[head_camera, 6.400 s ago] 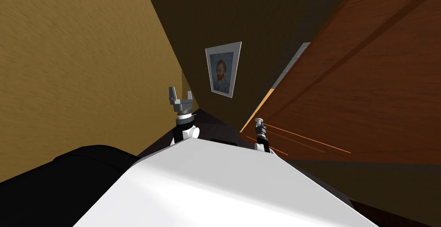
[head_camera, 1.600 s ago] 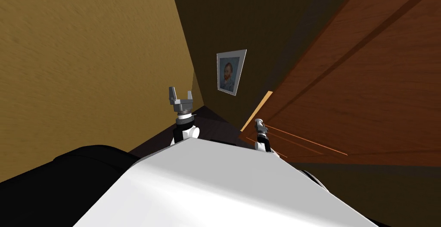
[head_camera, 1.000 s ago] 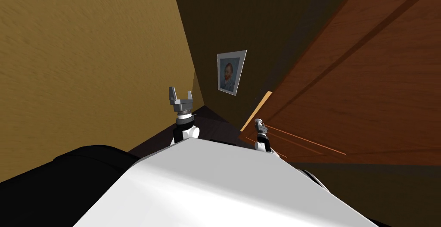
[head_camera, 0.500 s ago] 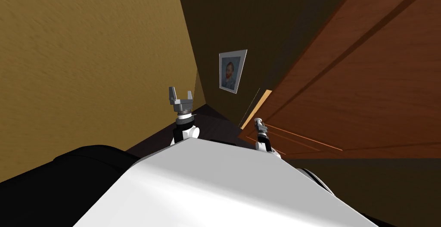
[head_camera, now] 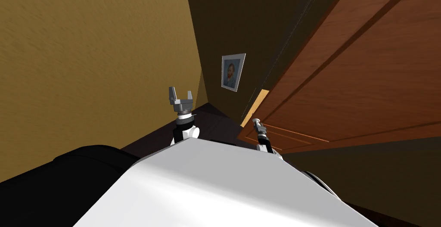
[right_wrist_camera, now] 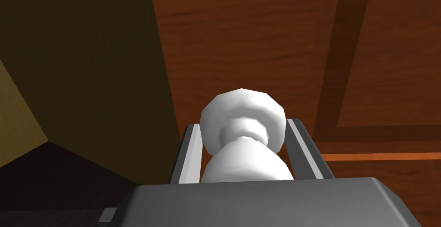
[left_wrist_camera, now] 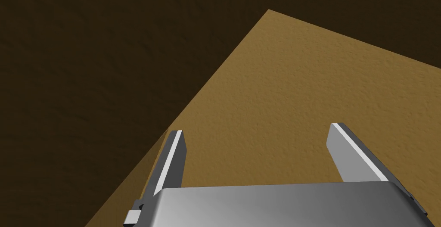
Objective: Pull the door open
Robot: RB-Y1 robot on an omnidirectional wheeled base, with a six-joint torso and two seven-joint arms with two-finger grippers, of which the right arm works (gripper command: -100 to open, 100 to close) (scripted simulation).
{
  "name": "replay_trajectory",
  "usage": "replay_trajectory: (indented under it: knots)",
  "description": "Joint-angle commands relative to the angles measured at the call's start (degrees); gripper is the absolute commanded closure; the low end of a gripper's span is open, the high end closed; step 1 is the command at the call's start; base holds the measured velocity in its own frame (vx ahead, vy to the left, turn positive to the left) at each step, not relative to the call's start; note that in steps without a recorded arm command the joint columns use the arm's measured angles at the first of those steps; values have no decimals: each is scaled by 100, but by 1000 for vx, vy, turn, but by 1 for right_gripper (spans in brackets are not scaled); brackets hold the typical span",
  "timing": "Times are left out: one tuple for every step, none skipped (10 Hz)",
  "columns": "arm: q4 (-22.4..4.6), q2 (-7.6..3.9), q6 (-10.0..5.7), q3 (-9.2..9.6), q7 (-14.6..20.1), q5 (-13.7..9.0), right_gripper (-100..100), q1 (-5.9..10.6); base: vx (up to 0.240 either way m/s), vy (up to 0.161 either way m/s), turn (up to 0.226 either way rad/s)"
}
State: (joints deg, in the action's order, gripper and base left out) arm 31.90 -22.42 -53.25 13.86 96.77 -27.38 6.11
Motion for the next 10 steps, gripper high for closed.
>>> replay_trajectory:
  knots:
    - [0,0,0,0,0,0,100,0,-112,2,-1]
    - [-3,-70,-100,144,155,82,100,-62,-158,-26,62]
    - [9,-109,-138,215,226,123,100,-97,-261,-67,94]
    - [22,-153,-180,294,303,167,100,-136,-252,-55,89]
    - [35,-198,-224,377,384,214,100,-176,-195,-62,54]
    - [35,-198,-224,377,384,214,100,-176,-122,-36,26]
    - [49,-243,-267,458,465,261,100,-216,-124,-43,37]
    - [49,-243,-267,458,465,261,100,-216,-89,-32,19]
    - [49,-243,-267,458,465,261,100,-216,-27,0,0]
    - [73,-324,-344,604,609,344,100,-287,-130,-38,72]
